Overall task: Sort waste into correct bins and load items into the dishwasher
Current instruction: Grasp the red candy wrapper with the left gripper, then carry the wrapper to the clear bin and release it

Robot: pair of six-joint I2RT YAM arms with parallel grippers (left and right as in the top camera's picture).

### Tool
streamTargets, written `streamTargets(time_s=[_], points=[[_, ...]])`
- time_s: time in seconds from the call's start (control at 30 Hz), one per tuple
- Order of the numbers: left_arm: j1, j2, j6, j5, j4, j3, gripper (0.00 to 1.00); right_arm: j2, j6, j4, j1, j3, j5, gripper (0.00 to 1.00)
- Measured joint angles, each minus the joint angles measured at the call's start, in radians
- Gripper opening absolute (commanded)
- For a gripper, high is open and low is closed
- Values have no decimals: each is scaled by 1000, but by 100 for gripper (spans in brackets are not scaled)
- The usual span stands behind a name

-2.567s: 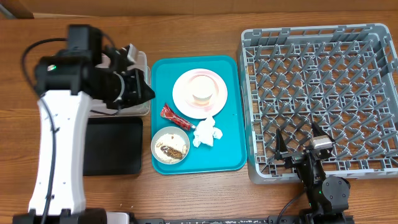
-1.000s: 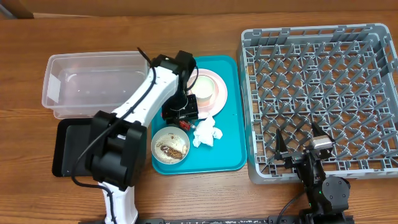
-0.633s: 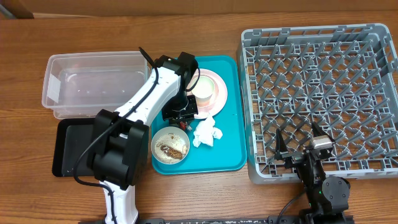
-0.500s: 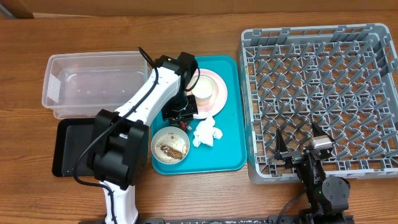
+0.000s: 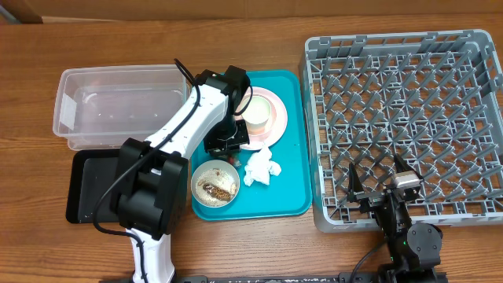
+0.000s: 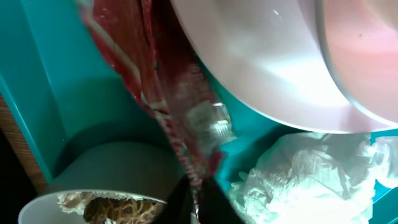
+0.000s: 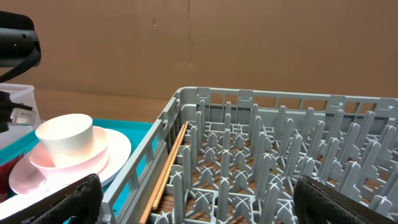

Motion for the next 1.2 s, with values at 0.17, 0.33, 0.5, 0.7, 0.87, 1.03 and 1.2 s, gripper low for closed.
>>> streamTargets(time_s=[0.17, 0.33, 0.5, 0.7, 0.87, 1.03, 1.2], points=[[0, 0, 0, -1, 0, 0, 4, 0, 0, 0, 0, 0, 0, 100], [0, 0, 0, -1, -4, 0, 4, 0, 0, 0, 0, 0, 0, 100], [11, 4, 0, -16, -102, 41, 4, 0, 0, 0, 0, 0, 0, 100], [78, 10, -1, -82, -289, 253, 4, 0, 0, -1, 0, 0, 0, 100], [172, 10, -2, -113, -369, 449, 4, 0, 0, 0, 0, 0, 0, 100], [277, 10, -11, -121, -397, 571, 4, 0, 0, 0, 0, 0, 0, 100], [393, 10, -44, -126, -396, 601, 4, 0, 0, 0, 0, 0, 0, 100]])
